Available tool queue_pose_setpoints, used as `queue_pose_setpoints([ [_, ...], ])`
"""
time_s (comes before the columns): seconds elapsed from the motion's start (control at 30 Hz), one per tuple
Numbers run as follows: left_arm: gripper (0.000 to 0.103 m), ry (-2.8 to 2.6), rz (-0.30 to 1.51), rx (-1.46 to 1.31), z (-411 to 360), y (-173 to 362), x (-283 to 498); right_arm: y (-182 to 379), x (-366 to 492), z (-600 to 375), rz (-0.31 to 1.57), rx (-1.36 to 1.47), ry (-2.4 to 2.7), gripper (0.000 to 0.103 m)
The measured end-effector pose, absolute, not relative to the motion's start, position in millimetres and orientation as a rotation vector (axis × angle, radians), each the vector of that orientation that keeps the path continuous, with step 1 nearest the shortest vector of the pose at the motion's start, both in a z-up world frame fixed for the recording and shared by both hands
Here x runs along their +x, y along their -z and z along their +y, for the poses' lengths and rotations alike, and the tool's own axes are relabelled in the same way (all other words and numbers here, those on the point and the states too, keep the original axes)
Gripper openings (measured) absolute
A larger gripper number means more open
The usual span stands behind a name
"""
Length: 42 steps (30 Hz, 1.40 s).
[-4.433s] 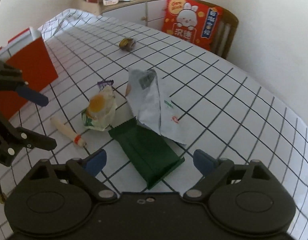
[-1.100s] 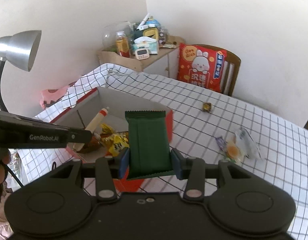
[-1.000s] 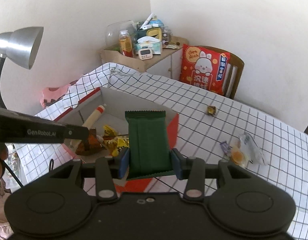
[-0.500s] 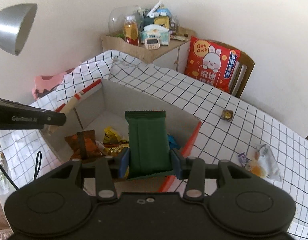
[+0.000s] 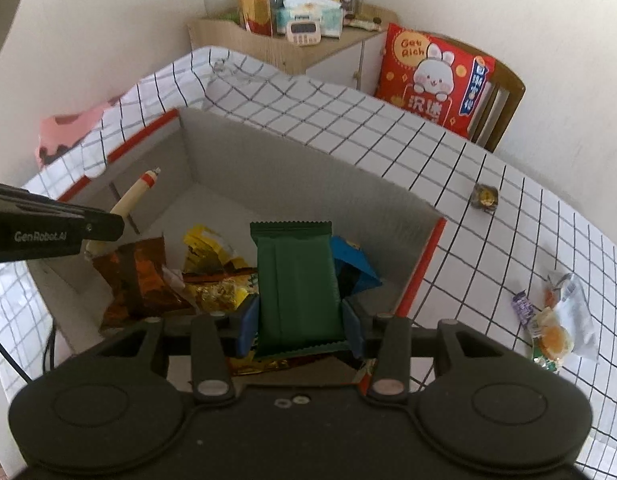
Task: Organize snacks
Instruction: 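Carry the stick snack and green bar over the box and lower them inside, then open both tools to release the stick snack and green bar into the box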
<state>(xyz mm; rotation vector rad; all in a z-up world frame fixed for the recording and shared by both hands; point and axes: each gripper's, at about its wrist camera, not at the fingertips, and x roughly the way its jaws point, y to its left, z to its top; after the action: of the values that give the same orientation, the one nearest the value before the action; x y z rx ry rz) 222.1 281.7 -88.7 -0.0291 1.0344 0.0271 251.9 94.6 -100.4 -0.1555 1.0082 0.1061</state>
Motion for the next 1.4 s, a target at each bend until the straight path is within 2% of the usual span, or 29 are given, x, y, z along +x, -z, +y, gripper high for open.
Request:
queue_pose_setpoints([
  [0.4,0.01,-0.021,1.145,0.002,274.4,116.6,237.4,112.4,260.4,100.9,1.064,-0.168,-0.124,0.043],
  [0.7,0.01,-0.022,1.139,0.006,271.7,117.9,234.2,110.0,257.8,98.7,1.051,-0.143,-0.146,0.046],
  [0.9,0.011,-0.018,1.095,-0.002,272.0,107.2,223.7,101.5,251.9,97.4,1.038,-0.127,-0.152,0.055],
  [0.97,0.015,-0.003,1.079,-0.006,272.3,102.0,218.8,96.4,248.5,97.1,1.031,-0.121,-0.154,0.058],
  [1.13,0.017,0.022,1.031,-0.025,273.0,87.7,205.2,80.9,238.8,97.1,0.999,-0.104,-0.176,0.064],
  [1.27,0.027,0.031,0.999,-0.027,271.7,78.2,194.9,68.9,228.8,97.2,0.977,-0.077,-0.206,0.066],
  [1.4,0.029,0.051,0.971,-0.037,269.2,68.7,183.6,57.7,218.4,96.9,0.95,-0.063,-0.227,0.071],
])
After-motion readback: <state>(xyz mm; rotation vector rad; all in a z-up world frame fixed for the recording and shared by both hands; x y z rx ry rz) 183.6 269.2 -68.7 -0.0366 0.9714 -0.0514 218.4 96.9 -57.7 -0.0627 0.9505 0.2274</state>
